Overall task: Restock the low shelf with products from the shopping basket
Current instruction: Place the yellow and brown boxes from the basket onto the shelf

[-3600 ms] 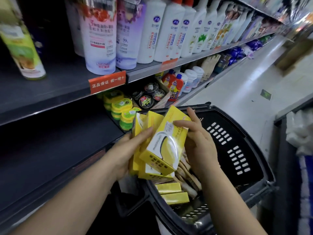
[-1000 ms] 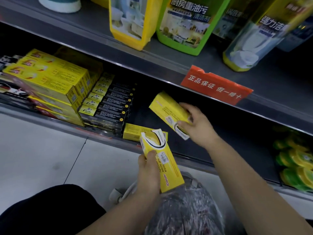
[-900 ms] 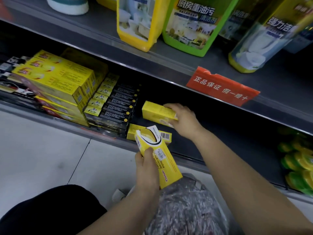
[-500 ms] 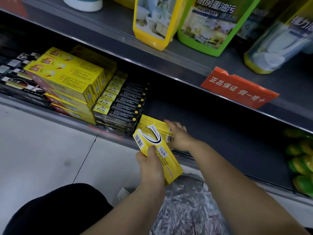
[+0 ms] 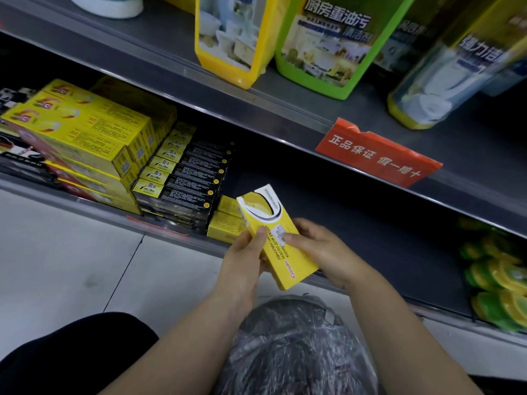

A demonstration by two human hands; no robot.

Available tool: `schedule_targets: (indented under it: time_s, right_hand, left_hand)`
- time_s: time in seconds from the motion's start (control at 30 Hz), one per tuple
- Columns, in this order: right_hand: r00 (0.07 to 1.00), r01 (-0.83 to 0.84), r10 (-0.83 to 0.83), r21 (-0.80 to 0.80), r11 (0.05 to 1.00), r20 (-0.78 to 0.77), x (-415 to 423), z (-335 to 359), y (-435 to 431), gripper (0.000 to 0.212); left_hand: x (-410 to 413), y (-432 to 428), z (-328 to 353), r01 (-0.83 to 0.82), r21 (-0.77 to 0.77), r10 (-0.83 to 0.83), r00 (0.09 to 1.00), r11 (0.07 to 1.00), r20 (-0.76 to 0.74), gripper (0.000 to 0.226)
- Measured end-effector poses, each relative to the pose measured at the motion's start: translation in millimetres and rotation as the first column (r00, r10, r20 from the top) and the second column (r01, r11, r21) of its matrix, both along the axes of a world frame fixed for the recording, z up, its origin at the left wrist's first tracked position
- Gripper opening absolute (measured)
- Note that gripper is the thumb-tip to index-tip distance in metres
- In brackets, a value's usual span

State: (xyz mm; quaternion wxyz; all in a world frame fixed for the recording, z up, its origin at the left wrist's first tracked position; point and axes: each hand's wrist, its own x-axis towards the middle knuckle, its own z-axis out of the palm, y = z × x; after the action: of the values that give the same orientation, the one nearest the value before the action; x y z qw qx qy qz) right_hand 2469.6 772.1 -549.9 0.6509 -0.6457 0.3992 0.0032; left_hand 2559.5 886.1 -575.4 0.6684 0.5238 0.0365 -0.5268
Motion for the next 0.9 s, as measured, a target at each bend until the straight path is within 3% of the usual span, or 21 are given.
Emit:
schedule_targets:
  time_s: [0.13,0.27,0.37,0.43,0.5,0.57,0.63,0.7,0.8,0.9]
  right_hand:
    - [1.0,-0.001,0.001,0.035,0.999,-0.002,-8,-2,-9,0.025]
    - [0.999,0.045,-0.045,-0.057,0.997,-0.009,-5,-6,-17,0.027]
    - [0.998,0.065,-0.065,-0.189,0.98,0.006,-1,0,-36,0.053]
    - [1.0,0.004,-0.004,-0.173,0.985,0.001,0,7,-48,0.055]
    - [0.999,-0.042,0.036,-0.159,0.986,-0.036,-2,13,-57,0.031]
    - [0.997,0.033,-0.047,-0.186,0.982,-0.069,-5,13,-64,0.01]
    - [0.966,0.231,-0.25,-0.207,0.951,-0.07,-13,6,-72,0.012]
    - [0.894,0.443,-0.448,-0.142,0.885,-0.005,-21,-2,-79,0.007]
    - [0.855,0.519,-0.516,-0.047,0.854,0.052,-23,-14,-84,0.017]
    - [0.902,0.427,-0.432,-0.169,0.888,0.01,-9,-30,-83,0.028]
  left_hand:
    - [2,-1,-2,0.144,0.087,-0.163,0.944,0.986,0.288,0.017]
    - [8,-2,0,0.307,0.045,-0.305,0.896,0.951,0.322,0.037]
    - [11,-5,1,0.389,0.062,-0.375,0.816,0.919,0.439,0.046]
    - [12,-9,1,0.427,0.061,-0.404,0.787,0.902,0.466,0.048]
    - [13,-13,1,0.411,0.107,-0.408,0.774,0.905,0.484,0.048]
    - [18,-16,0,0.32,0.172,-0.36,0.755,0.932,0.548,0.043]
    - [26,-17,-4,0.169,0.191,-0.252,0.76,0.967,0.599,0.032]
    - [34,-15,-8,0.063,0.252,-0.221,0.71,0.966,0.668,0.024]
    - [36,-10,-15,0.135,0.396,-0.392,0.602,0.908,0.695,0.036]
    - [31,-6,-17,0.283,0.548,-0.611,0.482,0.787,0.629,0.053]
